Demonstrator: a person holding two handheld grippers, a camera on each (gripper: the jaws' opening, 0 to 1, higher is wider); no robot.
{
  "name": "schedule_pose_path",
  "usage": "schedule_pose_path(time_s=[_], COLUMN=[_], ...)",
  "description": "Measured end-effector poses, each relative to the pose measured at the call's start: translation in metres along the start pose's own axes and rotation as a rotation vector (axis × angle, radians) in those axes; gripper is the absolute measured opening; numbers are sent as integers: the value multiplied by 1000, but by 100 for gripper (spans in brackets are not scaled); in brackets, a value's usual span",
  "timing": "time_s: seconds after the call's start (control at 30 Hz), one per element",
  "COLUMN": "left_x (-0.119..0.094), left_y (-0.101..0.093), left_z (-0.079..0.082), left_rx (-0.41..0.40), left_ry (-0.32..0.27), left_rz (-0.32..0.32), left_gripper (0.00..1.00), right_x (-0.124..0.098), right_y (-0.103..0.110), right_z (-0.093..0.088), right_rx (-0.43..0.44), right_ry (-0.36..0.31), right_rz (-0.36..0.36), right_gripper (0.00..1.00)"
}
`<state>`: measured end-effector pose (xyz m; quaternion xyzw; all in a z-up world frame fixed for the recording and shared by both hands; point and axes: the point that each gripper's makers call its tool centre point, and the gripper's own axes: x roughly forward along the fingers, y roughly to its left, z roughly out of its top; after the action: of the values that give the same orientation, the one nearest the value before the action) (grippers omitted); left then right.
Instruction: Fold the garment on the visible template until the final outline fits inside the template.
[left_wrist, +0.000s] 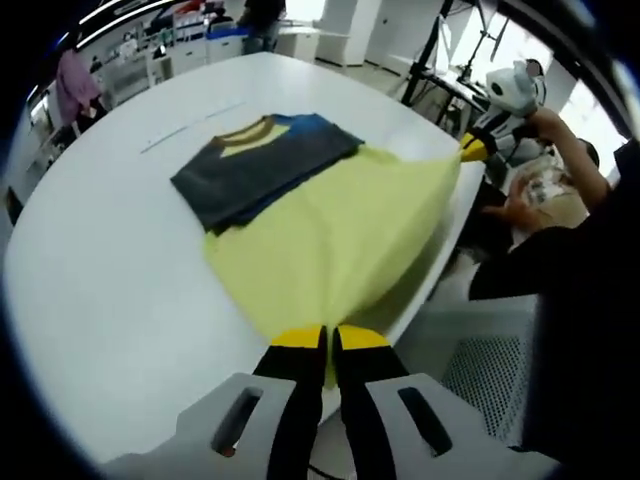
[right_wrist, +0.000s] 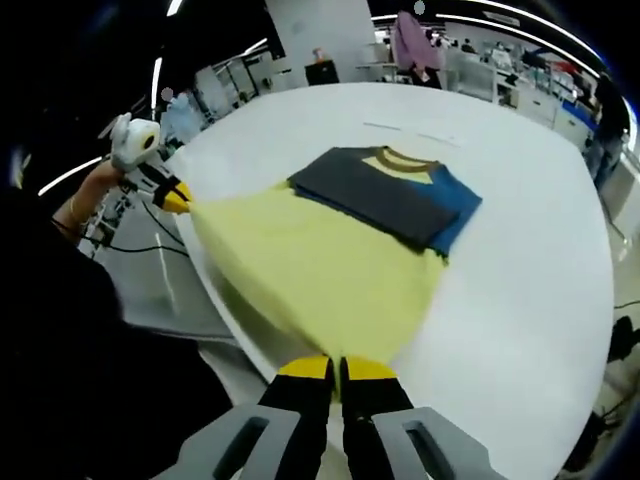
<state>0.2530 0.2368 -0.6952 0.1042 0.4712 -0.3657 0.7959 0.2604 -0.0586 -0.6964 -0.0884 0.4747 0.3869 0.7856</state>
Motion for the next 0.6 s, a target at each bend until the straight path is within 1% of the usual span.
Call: schedule_pose_path(time_s=[0.17,0.33,0.6], left_x=[-8,-11,-10], left_y=[-1,1,10], left_z=[4,11,24], left_rx=[1,2,40], left_ry=[-1,-26,-47], left_rz=[-9,-13,9], left_gripper=[1,1,1], right_x=[-7,-8,-9], right_y=[0,-2,-12], right_z=[3,7,24], right_rx=[-2,-35,-58], right_ry=[7,12,-8], right_rz=[5,-6,-29], right_gripper=[0,0,0])
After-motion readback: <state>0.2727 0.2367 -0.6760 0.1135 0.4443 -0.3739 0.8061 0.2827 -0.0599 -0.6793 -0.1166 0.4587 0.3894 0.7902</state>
